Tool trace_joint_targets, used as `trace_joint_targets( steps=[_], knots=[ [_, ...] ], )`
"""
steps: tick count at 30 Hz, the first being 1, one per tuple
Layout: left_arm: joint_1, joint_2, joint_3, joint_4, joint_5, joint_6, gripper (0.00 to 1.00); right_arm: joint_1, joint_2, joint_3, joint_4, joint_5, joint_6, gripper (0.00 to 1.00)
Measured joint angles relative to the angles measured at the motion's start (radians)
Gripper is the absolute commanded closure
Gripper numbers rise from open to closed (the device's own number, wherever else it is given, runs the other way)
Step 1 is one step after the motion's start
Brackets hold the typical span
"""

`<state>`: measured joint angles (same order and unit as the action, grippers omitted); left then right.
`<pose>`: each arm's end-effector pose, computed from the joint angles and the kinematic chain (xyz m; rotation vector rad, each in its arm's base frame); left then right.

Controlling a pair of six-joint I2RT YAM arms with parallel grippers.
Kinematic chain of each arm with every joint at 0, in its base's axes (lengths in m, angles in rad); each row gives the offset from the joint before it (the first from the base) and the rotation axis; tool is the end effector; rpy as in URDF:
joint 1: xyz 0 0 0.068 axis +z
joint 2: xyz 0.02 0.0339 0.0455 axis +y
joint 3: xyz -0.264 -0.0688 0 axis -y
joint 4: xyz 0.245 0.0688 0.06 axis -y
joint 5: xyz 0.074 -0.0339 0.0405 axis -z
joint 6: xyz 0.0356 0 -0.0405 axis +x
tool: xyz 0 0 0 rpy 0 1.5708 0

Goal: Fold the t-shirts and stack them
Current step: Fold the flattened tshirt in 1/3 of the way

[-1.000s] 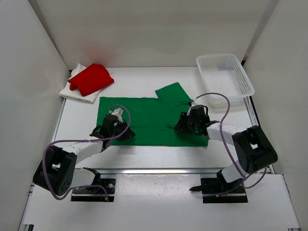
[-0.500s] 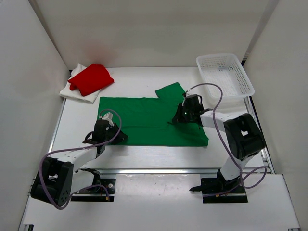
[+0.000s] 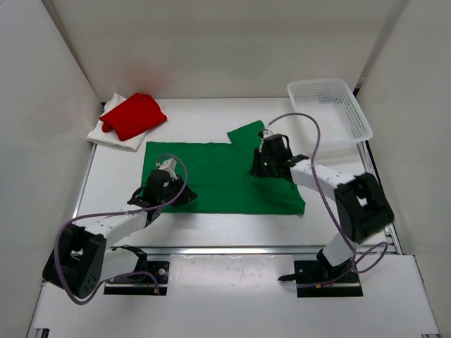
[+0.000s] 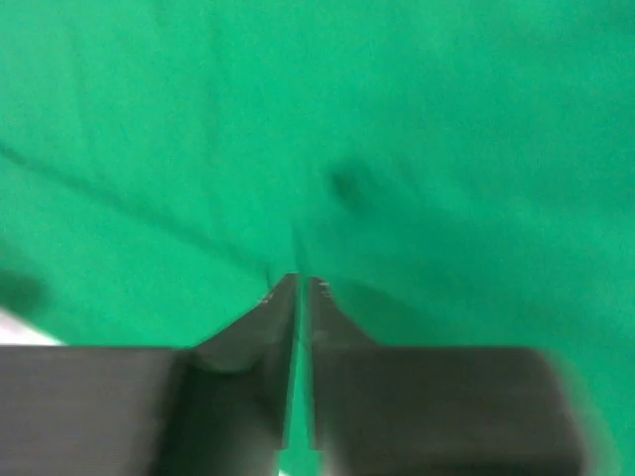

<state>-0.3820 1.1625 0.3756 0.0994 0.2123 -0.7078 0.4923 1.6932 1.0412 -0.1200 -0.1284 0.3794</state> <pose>0.1965 -0.0870 0.1556 -0.2666 2.3580 -0.7967 0.3166 0.1750 0.1983 -0.2011 2.4009 0.5695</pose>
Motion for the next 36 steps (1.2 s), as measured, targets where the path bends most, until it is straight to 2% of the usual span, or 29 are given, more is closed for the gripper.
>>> trace_joint_targets(
  steps=[5,11,15,19,23,26,29,31,34,36],
  knots=[
    [-0.075,0.100,0.069,0.001,-0.032,0.010,0.82,-0.013,-0.242,-0.289,0.000,0.008,0.016,1.00],
    [-0.077,0.217,0.090,-0.034,-0.046,0.033,0.85,-0.050,-0.326,-0.483,0.014,0.003,0.039,1.00],
    [-0.078,0.205,0.064,-0.027,-0.021,0.031,0.84,-0.054,-0.428,-0.569,0.024,0.010,0.068,1.00],
    [-0.089,0.129,0.004,-0.040,0.005,0.024,0.82,-0.053,-0.537,-0.636,-0.013,-0.005,0.097,1.00],
    [-0.088,0.036,-0.018,-0.133,0.017,0.023,0.80,-0.061,-0.570,-0.612,-0.096,-0.018,0.097,0.98],
    [-0.057,0.027,0.065,-0.219,0.013,0.039,0.81,-0.085,-0.555,-0.531,-0.120,-0.029,0.087,0.99],
    [0.015,0.076,0.221,-0.224,0.010,0.053,0.81,-0.105,-0.476,-0.410,-0.090,-0.029,0.072,1.00],
    [0.077,0.117,0.316,-0.189,0.013,0.056,0.86,-0.107,-0.393,-0.327,-0.060,-0.031,0.061,1.00],
    [0.186,0.216,0.435,-0.148,0.008,0.055,0.91,-0.101,-0.301,-0.265,-0.026,-0.046,0.053,1.00],
    [0.263,0.308,0.496,-0.135,0.001,0.051,0.90,-0.091,-0.259,-0.247,-0.016,-0.051,0.053,1.00]
  ],
)
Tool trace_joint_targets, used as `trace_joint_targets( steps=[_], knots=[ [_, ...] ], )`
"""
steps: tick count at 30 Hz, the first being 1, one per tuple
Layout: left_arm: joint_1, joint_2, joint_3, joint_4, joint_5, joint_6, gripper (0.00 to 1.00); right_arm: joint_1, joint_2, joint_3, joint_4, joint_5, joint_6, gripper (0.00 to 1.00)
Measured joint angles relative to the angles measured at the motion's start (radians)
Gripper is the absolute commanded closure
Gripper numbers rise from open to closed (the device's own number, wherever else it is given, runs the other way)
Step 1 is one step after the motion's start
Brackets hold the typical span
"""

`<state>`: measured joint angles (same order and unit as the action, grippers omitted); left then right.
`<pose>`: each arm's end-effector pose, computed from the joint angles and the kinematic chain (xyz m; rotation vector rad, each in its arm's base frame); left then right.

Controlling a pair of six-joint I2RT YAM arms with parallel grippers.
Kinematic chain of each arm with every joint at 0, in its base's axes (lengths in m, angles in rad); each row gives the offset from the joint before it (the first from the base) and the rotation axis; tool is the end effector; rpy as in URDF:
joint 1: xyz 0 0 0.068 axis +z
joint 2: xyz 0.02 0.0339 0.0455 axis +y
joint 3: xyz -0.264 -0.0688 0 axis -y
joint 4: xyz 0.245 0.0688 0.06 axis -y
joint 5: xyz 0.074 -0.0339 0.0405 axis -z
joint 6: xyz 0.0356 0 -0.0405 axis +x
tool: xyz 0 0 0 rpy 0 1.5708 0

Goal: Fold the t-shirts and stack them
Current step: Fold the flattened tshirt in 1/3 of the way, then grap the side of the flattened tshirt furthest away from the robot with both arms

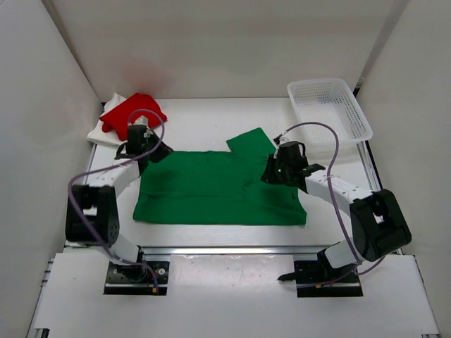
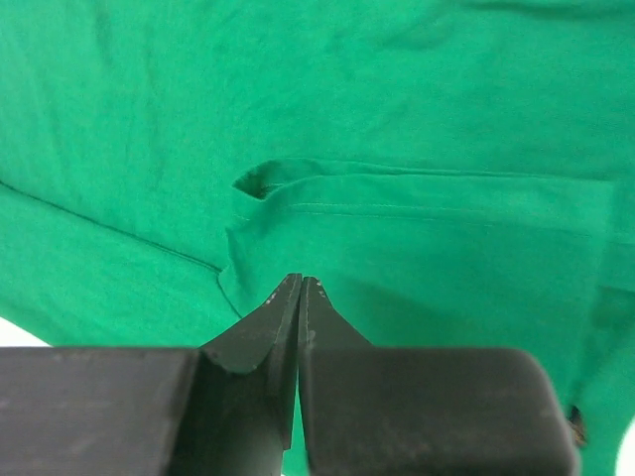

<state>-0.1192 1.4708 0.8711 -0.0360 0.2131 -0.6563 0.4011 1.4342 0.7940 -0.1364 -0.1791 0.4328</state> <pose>0.3142 -0.0452 0.2228 -0.4836 2.2189 -0.6574 0.2683 0.1207 0.2004 -0.0527 2.4167 0.6086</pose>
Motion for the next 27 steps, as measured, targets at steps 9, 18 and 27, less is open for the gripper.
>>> trace_joint_targets(
  steps=[9,18,27],
  knots=[
    [0.166,0.373,0.240,-0.111,-0.178,0.096,0.58,0.104,0.039,-0.033,0.116,-0.078,-0.019,0.98],
    [0.236,0.407,0.333,-0.130,-0.240,0.152,0.47,0.099,0.033,-0.134,0.188,-0.147,-0.014,0.97],
    [0.210,0.566,0.474,-0.188,-0.265,0.184,0.54,0.084,0.039,-0.124,0.225,-0.174,-0.014,0.96]
  ],
)
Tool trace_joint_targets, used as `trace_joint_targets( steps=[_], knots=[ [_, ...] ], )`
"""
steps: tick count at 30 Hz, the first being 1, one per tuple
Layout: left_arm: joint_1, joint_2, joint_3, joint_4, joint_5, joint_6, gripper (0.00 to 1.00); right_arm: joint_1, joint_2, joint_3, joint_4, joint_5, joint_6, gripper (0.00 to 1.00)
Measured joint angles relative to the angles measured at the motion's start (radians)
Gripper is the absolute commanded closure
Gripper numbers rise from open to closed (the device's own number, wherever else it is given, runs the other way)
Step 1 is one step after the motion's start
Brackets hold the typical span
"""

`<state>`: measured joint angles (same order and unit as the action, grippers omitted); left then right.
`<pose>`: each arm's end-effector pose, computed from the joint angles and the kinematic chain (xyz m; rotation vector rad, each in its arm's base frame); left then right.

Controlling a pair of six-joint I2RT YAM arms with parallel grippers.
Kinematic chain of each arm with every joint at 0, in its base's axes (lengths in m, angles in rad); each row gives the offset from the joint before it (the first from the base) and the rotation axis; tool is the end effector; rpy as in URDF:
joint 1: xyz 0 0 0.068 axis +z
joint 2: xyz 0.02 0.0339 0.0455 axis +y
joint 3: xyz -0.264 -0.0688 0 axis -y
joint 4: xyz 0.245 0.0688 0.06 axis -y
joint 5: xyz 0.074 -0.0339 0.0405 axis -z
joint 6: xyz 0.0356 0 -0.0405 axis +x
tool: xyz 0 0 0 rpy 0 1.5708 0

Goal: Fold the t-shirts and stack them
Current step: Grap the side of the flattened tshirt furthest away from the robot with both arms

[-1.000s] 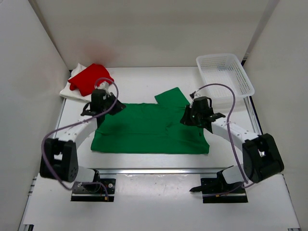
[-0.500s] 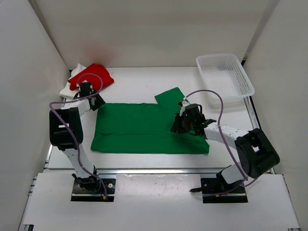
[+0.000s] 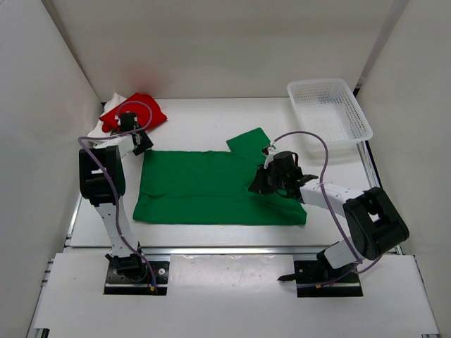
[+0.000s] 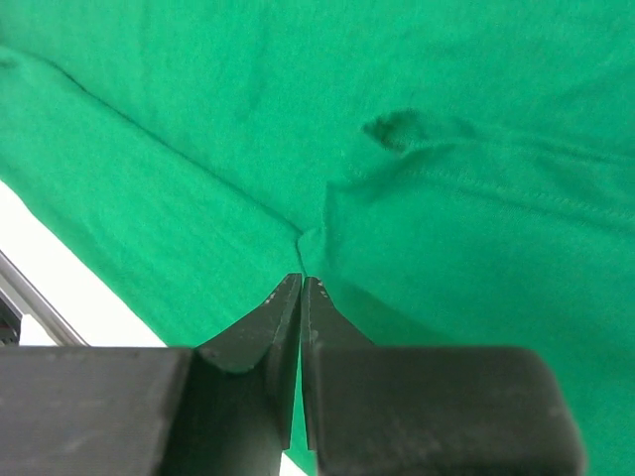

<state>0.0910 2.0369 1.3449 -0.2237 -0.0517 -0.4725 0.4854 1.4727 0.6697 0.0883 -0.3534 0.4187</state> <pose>0.4304 0.0411 0.1523 -0.7125 2.3831 -0.0971 0.2495 0.1455 0.1713 -0.2732 2.3723 0.8566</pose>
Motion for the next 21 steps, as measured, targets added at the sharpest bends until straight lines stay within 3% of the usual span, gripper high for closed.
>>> trace_joint_targets(
  steps=[4,7,11,13,21],
  knots=[
    [-0.005,0.000,0.003,-0.013,-0.012,0.003,0.60,-0.032,0.009,0.043,-0.003,-0.005,-0.001,0.91],
    [-0.005,0.000,0.004,-0.021,-0.013,0.007,0.66,-0.085,0.057,0.122,-0.004,-0.010,-0.002,0.78],
    [-0.005,0.000,0.004,-0.033,-0.012,0.009,0.92,-0.170,0.192,0.290,0.004,0.032,-0.013,0.66],
    [-0.004,0.000,0.004,-0.035,-0.011,0.008,1.00,-0.210,0.292,0.407,-0.004,0.045,-0.023,0.64],
    [-0.008,-0.001,0.004,-0.039,-0.012,-0.019,1.00,-0.304,0.689,0.857,-0.143,0.129,-0.072,0.58]
  ],
)
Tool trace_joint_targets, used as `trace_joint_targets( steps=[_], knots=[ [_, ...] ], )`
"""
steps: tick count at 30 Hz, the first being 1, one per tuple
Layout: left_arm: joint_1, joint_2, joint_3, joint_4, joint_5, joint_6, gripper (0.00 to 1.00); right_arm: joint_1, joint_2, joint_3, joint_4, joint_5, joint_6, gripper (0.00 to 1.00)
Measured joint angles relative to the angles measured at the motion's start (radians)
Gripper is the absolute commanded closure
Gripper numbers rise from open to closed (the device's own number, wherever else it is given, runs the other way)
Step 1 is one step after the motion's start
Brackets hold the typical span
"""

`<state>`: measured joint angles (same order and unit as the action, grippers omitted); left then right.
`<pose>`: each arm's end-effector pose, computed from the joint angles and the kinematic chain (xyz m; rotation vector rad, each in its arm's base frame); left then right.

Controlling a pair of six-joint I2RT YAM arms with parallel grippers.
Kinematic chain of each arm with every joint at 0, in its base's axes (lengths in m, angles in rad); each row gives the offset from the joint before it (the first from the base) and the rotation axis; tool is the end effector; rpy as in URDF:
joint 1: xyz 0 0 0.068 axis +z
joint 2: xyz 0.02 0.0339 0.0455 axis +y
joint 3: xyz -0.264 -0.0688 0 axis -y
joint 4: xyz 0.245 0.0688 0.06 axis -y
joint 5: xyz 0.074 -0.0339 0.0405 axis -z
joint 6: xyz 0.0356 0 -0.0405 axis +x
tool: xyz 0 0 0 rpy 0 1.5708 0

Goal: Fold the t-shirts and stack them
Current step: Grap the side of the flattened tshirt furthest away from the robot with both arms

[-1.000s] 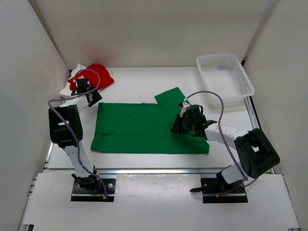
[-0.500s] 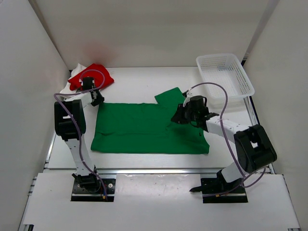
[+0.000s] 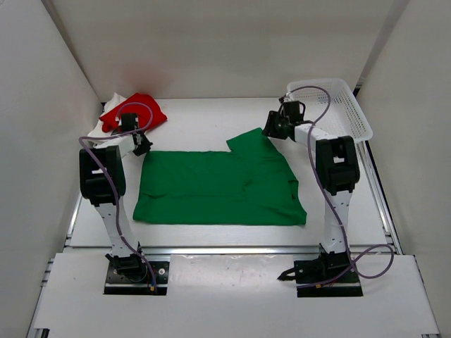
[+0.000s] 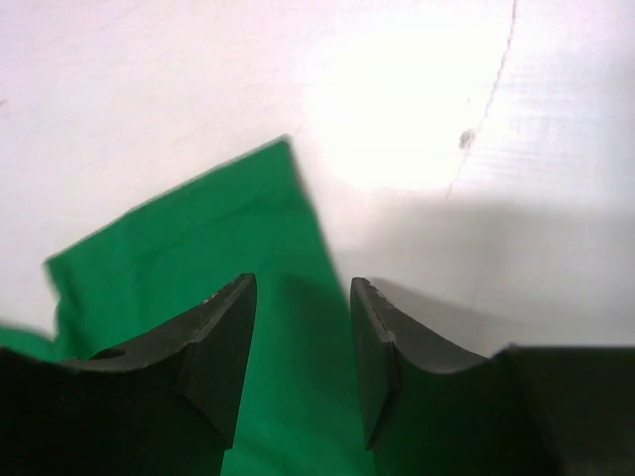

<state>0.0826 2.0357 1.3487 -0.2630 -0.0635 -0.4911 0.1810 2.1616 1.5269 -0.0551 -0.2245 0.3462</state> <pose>0.4279 0.0377 0.1514 -0.7376 2.4098 -0.0856 0.4744 0.0949 0.1666 0.0677 2.2946 0.5310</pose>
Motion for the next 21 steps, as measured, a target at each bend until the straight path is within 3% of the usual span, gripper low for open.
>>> trace_joint_targets(
  steps=[8,15,21],
  knots=[
    [-0.002,-0.035,-0.019,0.012,0.015,-0.032,1.00,0.018,0.309,0.531,-0.288,0.042,-0.065,0.56],
    [-0.009,-0.053,-0.034,0.032,0.022,-0.041,1.00,0.048,0.588,1.088,-0.612,0.089,-0.104,0.65],
    [-0.013,-0.053,-0.045,0.036,0.026,-0.046,1.00,0.071,0.624,1.174,-0.726,0.164,-0.113,0.65]
  ],
)
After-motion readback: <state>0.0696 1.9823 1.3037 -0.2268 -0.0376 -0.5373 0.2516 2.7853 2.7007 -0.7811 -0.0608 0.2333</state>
